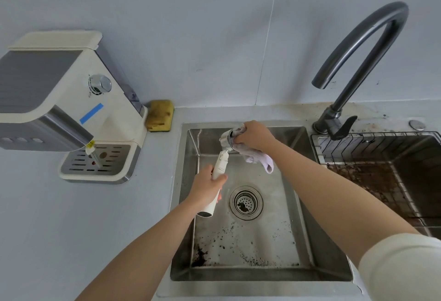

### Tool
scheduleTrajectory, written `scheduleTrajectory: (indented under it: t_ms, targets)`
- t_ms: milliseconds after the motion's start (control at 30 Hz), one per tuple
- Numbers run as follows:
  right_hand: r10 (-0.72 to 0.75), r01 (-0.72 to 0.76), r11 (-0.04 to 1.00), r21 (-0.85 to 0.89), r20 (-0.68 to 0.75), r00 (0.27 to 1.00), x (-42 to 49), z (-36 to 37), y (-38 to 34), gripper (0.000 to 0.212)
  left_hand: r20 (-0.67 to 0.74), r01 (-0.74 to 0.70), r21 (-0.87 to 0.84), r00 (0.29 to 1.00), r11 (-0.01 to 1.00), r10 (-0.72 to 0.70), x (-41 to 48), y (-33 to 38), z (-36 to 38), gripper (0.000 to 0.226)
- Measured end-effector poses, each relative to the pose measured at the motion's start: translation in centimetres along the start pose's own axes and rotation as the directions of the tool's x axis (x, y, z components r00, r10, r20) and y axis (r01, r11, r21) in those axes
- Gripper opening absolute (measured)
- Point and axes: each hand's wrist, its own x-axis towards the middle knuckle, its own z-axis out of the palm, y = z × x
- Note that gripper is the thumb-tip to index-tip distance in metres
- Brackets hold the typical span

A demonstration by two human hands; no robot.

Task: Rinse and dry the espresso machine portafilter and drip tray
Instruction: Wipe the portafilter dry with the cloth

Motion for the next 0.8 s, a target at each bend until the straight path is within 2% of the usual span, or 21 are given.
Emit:
scheduleTrajectory:
  t_ms: [167,300,367,433,500,567,700,800]
  targets:
    - [0.03,-0.034,0.999,0.038,0.091,0.995,-0.1,-1.0,-0.6,0.039,-0.025,-0.028,0.005,0.999,1.0,0.028,0.2,0.0,0.0,0.013]
    - [0.103,-0.147,0.935,0.324,0.149,0.983,0.0,-1.7,-0.2,0.029,-0.015,-0.023,0.017,1.0,1.0,0.023,0.3,0.2,-0.1,0.014]
    - [0.147,-0.241,0.882,0.405,0.249,0.957,-0.2,-2.0,-0.1,0.027,0.003,-0.006,0.03,1.0,1.0,0.006,0.4,0.1,-0.2,0.011]
    - [0.164,-0.372,0.803,0.465,0.427,0.889,-0.3,-2.4,0.3,0.031,0.025,0.005,0.056,1.0,0.998,-0.006,0.5,0.1,-0.6,0.012]
    - [0.139,-0.461,0.72,0.519,0.544,0.828,0.0,-2.4,1.2,0.034,0.035,0.007,0.066,0.999,0.998,-0.01,0.7,0.2,-0.9,0.012]
    - [0.079,-0.471,0.624,0.624,0.55,0.832,0.4,-2.1,2.1,0.03,0.032,0.009,0.037,0.999,0.999,-0.01,0.9,0.3,-1.2,0.011]
    - [-0.03,-0.405,0.435,0.804,0.462,0.886,1.1,-1.7,3.0,0.026,0.015,0.038,-0.093,0.999,0.995,-0.037,1.4,0.6,-1.6,0.008]
    - [-0.002,-0.361,0.411,0.837,0.397,0.918,1.9,-2.0,3.6,0.025,0.007,0.09,-0.206,0.996,0.974,-0.09,1.9,0.8,-2.0,0.005]
